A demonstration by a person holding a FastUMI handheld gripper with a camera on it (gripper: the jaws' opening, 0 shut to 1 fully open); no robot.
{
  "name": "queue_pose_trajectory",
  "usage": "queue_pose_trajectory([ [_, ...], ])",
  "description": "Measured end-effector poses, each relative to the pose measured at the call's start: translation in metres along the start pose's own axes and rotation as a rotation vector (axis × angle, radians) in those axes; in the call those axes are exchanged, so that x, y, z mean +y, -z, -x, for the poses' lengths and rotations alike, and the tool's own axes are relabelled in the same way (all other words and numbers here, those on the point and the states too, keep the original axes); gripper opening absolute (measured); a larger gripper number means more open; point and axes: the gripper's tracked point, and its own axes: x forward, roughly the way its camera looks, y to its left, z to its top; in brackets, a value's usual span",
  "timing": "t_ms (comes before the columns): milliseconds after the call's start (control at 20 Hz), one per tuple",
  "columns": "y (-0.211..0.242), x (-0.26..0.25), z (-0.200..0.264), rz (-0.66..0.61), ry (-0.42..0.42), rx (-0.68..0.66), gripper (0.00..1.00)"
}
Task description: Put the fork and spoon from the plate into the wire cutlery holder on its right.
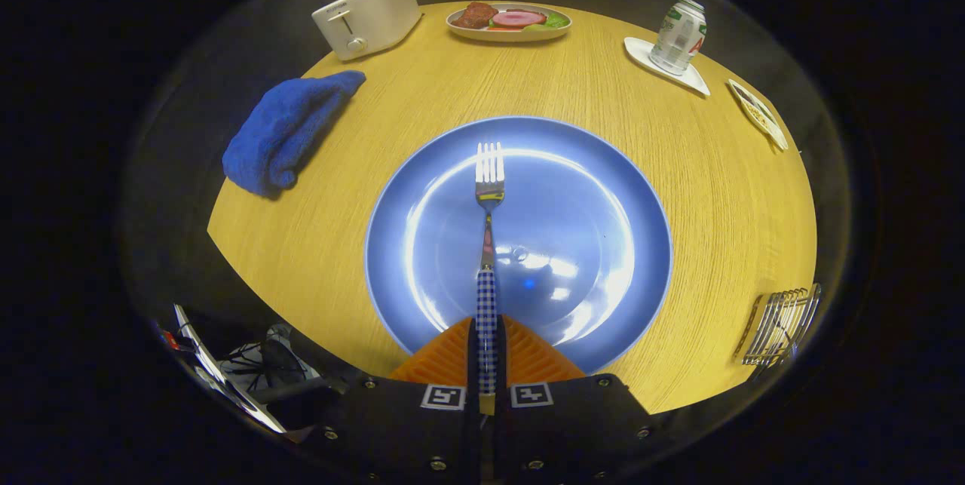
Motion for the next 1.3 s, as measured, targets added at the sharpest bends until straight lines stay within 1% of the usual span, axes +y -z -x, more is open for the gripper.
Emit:
queue_pose_trajectory([
  [150, -0.001, -0.004, 0.007, 0.058, -0.001, 0.041, 0.08],
  [250, -0.004, -0.012, 0.019, 0.130, 0.020, 0.055, 0.08],
  [350, -0.005, -0.023, 0.032, 0.174, 0.039, 0.069, 0.08],
  [600, 0.003, -0.049, 0.068, 0.237, 0.081, 0.079, 0.08],
  [800, 0.018, -0.070, 0.092, 0.226, 0.105, 0.087, 0.08],
  [1000, 0.028, -0.078, 0.113, 0.192, 0.104, 0.066, 0.08],
  [1150, 0.042, -0.096, 0.138, 0.183, 0.120, 0.075, 0.07],
  [1250, 0.055, -0.115, 0.157, 0.195, 0.152, 0.095, 0.08],
  [1300, 0.056, -0.126, 0.166, 0.193, 0.169, 0.084, 0.08],
])
